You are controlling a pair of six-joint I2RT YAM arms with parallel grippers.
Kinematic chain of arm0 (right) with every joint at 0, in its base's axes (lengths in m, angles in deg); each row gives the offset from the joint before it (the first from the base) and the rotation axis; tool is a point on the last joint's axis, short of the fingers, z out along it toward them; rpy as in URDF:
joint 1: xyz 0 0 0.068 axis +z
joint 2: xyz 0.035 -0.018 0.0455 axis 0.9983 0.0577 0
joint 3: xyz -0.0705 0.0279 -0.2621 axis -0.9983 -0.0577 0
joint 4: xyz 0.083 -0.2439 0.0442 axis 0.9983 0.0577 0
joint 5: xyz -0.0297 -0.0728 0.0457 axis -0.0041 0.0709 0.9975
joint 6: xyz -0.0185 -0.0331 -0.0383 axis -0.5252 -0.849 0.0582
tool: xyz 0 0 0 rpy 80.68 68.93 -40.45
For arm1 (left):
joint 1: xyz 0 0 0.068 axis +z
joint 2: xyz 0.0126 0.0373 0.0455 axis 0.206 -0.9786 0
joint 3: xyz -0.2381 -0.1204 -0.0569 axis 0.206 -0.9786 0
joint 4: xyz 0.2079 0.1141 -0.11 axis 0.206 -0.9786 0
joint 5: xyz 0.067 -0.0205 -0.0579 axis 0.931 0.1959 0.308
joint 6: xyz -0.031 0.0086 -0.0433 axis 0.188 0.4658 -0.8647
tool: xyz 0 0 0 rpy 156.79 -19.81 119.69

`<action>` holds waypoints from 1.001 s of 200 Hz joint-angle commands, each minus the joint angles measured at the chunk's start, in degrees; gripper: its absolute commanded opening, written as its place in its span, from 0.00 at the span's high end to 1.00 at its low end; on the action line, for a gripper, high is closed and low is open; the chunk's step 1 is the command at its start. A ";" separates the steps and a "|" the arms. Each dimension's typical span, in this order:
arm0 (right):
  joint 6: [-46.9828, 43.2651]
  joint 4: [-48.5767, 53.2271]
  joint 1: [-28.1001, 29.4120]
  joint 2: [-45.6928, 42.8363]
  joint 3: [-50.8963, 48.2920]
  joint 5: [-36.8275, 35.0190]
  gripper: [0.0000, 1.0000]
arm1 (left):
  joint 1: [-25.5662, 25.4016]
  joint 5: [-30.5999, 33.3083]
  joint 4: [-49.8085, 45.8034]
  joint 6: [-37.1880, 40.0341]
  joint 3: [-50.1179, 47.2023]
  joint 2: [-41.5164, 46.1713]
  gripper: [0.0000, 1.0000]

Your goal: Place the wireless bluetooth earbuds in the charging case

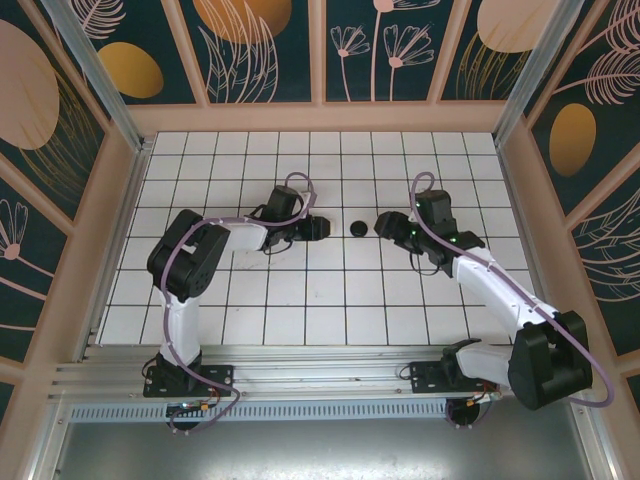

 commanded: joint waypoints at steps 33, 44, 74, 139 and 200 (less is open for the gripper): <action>-6.63 1.75 -2.57 -1.06 6.16 -13.77 0.34 | 1.52 4.59 -7.19 4.83 2.84 6.97 0.39; -8.10 0.72 -3.81 -1.71 5.93 -17.46 0.31 | 2.16 5.71 -8.98 6.27 3.55 8.64 0.38; -14.70 -7.31 -10.13 -4.17 1.48 -21.71 0.10 | 4.26 12.54 -14.46 12.60 5.27 15.02 0.24; -22.09 -27.79 -17.96 -0.95 -9.90 -27.19 0.01 | 14.70 36.04 -5.49 21.28 -7.17 33.22 0.01; -32.24 -56.51 -18.25 4.55 -23.19 -15.88 0.01 | 22.63 44.72 24.38 25.39 -34.43 40.41 0.02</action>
